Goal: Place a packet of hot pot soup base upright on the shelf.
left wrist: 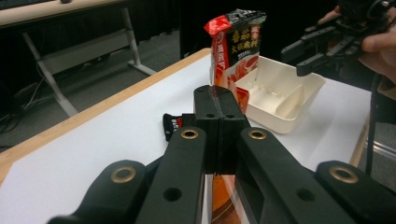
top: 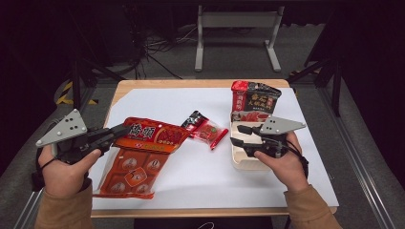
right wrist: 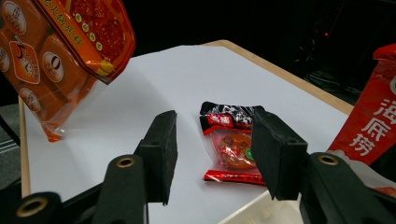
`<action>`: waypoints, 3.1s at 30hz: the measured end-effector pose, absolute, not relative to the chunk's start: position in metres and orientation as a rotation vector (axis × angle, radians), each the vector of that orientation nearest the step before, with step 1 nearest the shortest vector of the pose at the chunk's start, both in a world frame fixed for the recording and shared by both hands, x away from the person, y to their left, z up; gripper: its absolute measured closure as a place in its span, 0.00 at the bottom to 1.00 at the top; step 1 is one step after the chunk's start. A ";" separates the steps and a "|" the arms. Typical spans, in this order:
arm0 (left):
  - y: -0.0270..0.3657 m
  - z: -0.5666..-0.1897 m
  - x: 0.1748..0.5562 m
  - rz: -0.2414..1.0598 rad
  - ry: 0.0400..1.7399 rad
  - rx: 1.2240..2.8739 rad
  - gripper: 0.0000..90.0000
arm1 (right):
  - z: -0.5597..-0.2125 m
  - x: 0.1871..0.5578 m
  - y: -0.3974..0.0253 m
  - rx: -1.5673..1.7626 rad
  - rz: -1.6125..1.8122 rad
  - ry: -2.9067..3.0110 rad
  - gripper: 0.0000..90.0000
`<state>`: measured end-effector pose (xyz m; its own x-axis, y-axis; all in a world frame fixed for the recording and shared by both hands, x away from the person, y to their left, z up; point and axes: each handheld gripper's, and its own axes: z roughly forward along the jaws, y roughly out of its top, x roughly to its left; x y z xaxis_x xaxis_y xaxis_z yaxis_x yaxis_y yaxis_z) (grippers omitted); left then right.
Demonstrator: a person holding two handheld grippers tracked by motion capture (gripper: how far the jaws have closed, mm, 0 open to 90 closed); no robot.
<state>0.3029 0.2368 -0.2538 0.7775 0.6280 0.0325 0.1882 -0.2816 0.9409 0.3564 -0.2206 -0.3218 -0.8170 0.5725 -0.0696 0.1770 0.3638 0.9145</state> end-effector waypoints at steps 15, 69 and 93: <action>0.216 -0.243 0.282 0.435 0.477 1.848 1.00 | -0.320 0.352 -0.212 0.594 1.529 2.287 0.58; 0.172 -0.264 0.321 0.350 0.311 1.639 1.00 | -0.303 0.362 -0.162 0.227 1.936 2.313 0.99; 0.177 -0.273 0.334 0.333 0.339 1.650 0.98 | -0.270 0.356 -0.165 0.281 1.878 2.301 0.99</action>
